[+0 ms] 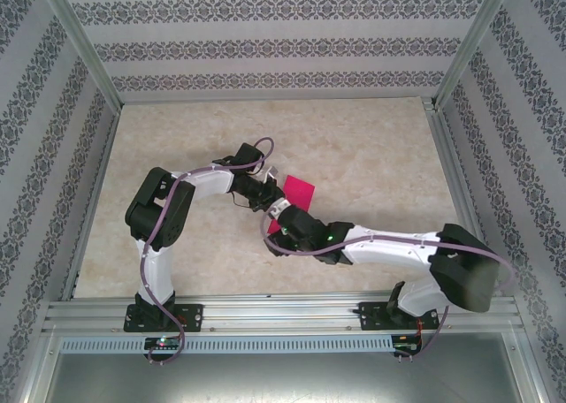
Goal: Fold a paper plane with a square sheet of paper (pick it up from the middle)
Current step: Fold the triangle a second time at the center of the table.
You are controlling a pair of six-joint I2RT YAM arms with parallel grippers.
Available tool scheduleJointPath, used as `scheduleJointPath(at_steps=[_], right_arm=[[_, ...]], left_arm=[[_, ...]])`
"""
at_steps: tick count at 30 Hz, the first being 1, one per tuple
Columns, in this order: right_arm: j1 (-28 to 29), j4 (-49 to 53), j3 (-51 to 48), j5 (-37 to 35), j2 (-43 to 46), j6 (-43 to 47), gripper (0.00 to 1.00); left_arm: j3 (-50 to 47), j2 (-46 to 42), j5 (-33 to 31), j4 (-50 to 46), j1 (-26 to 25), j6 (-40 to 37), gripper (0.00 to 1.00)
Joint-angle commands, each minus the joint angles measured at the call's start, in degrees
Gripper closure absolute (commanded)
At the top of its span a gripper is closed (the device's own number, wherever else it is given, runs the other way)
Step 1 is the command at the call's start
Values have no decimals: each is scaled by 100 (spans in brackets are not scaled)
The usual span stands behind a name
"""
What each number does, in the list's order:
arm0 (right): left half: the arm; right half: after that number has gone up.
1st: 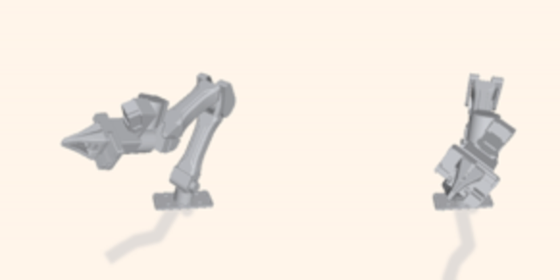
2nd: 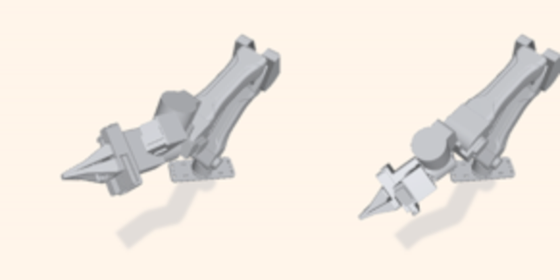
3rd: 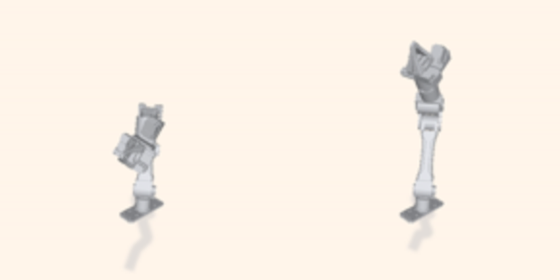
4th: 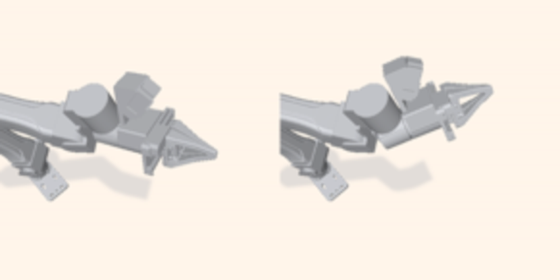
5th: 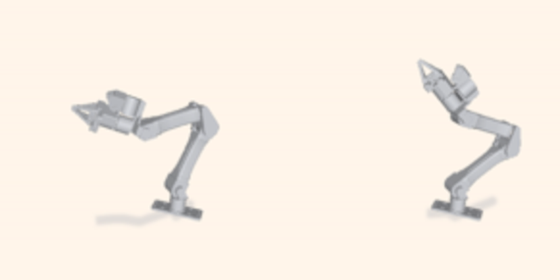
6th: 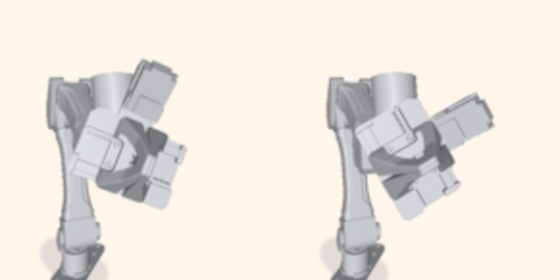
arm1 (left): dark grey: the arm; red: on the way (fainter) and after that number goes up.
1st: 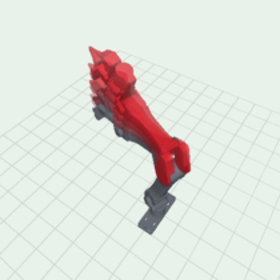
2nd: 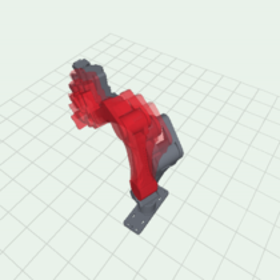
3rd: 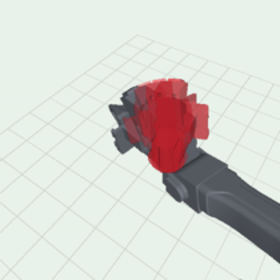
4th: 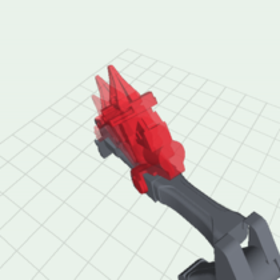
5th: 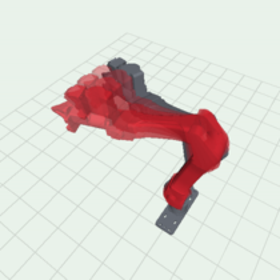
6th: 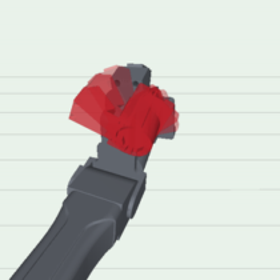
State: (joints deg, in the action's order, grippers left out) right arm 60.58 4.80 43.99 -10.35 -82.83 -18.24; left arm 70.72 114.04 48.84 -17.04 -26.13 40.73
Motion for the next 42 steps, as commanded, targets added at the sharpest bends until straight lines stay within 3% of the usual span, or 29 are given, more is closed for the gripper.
scheduleJointPath(at_steps=[1, 10, 16, 26, 30, 32, 35, 37, 39, 42], right_arm=[[262, 461, 451, -1262, -448, 233, 35], [597, 778, 1171, -2261, -1438, 163, 35], [646, 1000, 1371, -2470, -1694, -72, 44], [699, 1064, 1097, -2659, -1232, -247, 77], [673, 785, 860, -2508, -990, -286, 94], [616, 740, 814, -2362, -917, -329, 97], [523, 631, 703, -2160, -804, -358, 100], [409, 628, 649, -1973, -741, -404, 100], [334, 555, 552, -1803, -635, -432, 100], [55, 202, 271, -1084, -397, -468, 100]], left_arm=[[84, -181, -21, -186, 45, -118, 86], [86, -226, -38, -203, 32, -109, 86], [74, -242, -55, -212, 38, -109, 86], [127, -250, -83, -274, 37, -128, 85], [126, -283, -81, -274, 34, -137, 85], [122, -310, -85, -281, 29, -136, 84], [87, -379, -188, -318, 32, -149, 80], [67, -454, -306, -339, 34, -134, 69], [-2, -665, -755, -436, 29, -92, 70], [-184, -1062, -1539, -640, 38, 11, 51]])
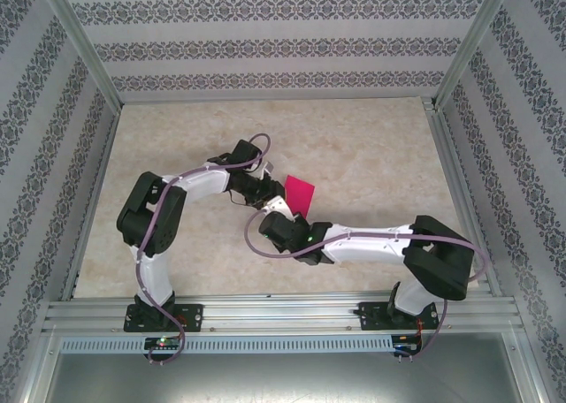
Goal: Fold a paper plane with a square sheet of paper (pick it up from the middle)
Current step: Fold the triangle a second time at the center of the table.
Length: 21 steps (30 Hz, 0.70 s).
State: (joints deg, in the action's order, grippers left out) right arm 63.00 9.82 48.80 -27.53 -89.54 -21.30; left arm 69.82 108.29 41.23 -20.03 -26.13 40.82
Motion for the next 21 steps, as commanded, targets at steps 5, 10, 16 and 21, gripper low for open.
scheduleJointPath(at_steps=[5, 10, 16, 21], right_arm=[[-910, -1055, -797, 2034, 726, -470, 100], [-1651, -1765, -1284, 3371, 976, -785, 100], [-2262, -1822, -1421, 4036, 919, -827, 100], [-2605, -1681, -1416, 4274, 804, -823, 100]], left_arm=[[-590, -981, -1317, -309, 36, 255, 51], [-956, -1271, -1210, -28, -65, 352, 54], [-959, -1111, -1135, 78, -572, 312, 71], [-831, -800, -1286, -31, -941, 275, 78]])
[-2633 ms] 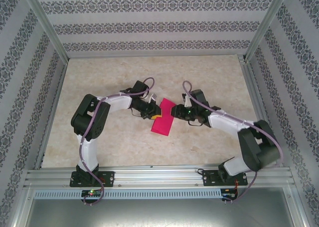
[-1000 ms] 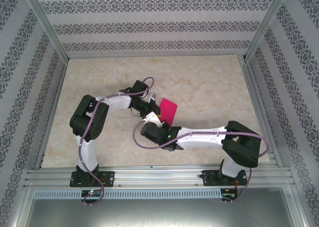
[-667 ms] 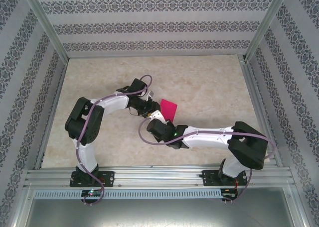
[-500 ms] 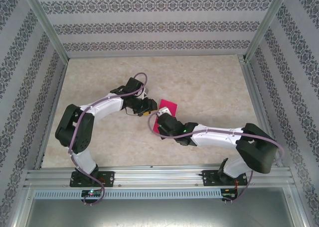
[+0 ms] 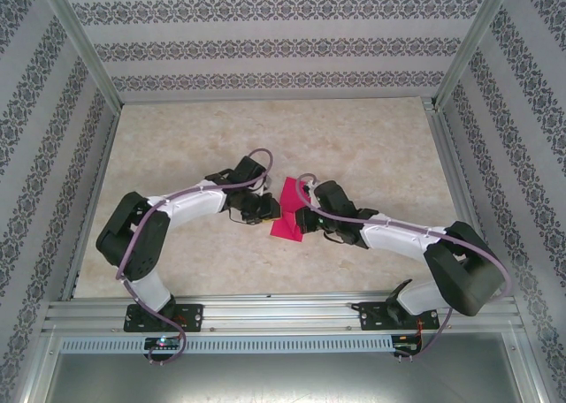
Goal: Fold a paper plane with a square sheet of paper (pick it up from the middle)
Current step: Fold the triangle a second time at the center of the table.
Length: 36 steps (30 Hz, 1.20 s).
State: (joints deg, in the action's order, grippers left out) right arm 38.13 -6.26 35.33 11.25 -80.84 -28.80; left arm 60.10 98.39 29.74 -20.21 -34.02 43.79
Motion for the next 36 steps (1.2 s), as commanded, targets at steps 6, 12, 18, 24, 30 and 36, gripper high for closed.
scheduleJointPath(at_steps=[6, 12, 18, 24, 30, 36], right_arm=[[-353, -91, -121, 654, -72, -41, 100], [-464, -129, -149, 929, -34, -24, 100], [-408, -354, -211, 985, 3, -31, 100], [-255, -395, -202, 856, 11, 57, 100], [-108, -493, -220, 778, 40, 110, 100], [112, -627, -246, 678, 198, 360, 95]], left_arm=[[208, 441, -223, -17, -306, 31, 80], [77, 303, -419, 354, -311, 530, 79], [-584, -189, -633, 1432, -16, 1706, 49], [-286, 273, -36, 1987, 87, 2155, 32], [-55, 600, 117, 1902, 103, 2274, 37], [191, 756, 148, 1415, 128, 2111, 64]])
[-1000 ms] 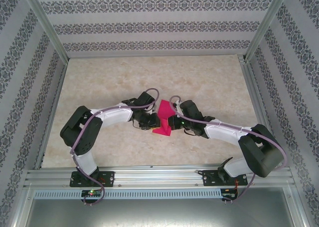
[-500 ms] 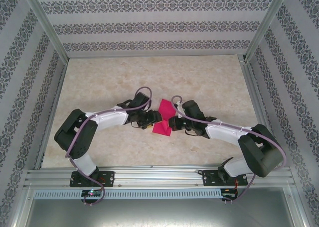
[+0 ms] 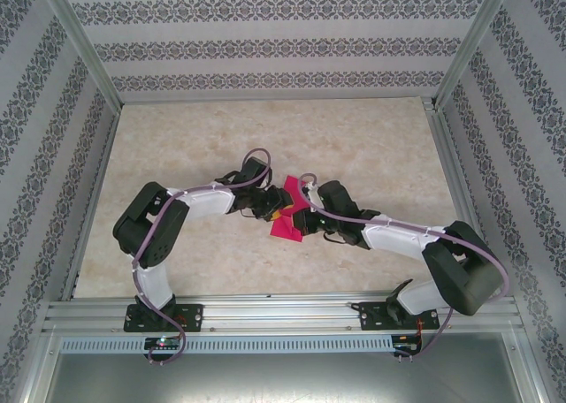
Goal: Fold a paper plane with a square sheet of paper (pick it up from the middle)
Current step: Fold the triangle a second time at the center of the table.
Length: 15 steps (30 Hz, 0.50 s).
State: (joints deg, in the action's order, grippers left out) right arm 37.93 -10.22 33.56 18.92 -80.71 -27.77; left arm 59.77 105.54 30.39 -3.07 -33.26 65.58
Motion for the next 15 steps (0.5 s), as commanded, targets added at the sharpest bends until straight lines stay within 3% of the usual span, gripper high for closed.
scheduleJointPath(at_steps=[1, 3, 5, 6, 7, 10, 15], right_arm=[[194, -230, -69, -131, 238, 353, 94], [298, -145, -69, -264, 390, 511, 86], [357, -62, -124, -468, 633, 604, 85], [372, -38, -181, -586, 763, 636, 79], [414, -16, -263, -804, 915, 678, 70], [642, -87, -596, -1558, 1336, 948, 61], [1545, -231, -840, -3051, 1505, 1576, 46]], left_arm=[[251, 50, 94, -370, 57, -105, 70], [285, 72, 117, -438, 82, -155, 79], [320, 72, 117, -522, 95, -201, 83], [344, 72, 109, -564, 100, -233, 84], [377, 72, 113, -621, 104, -275, 86], [469, 72, 132, -728, 103, -365, 90], [542, 113, 203, -721, 107, -379, 92]])
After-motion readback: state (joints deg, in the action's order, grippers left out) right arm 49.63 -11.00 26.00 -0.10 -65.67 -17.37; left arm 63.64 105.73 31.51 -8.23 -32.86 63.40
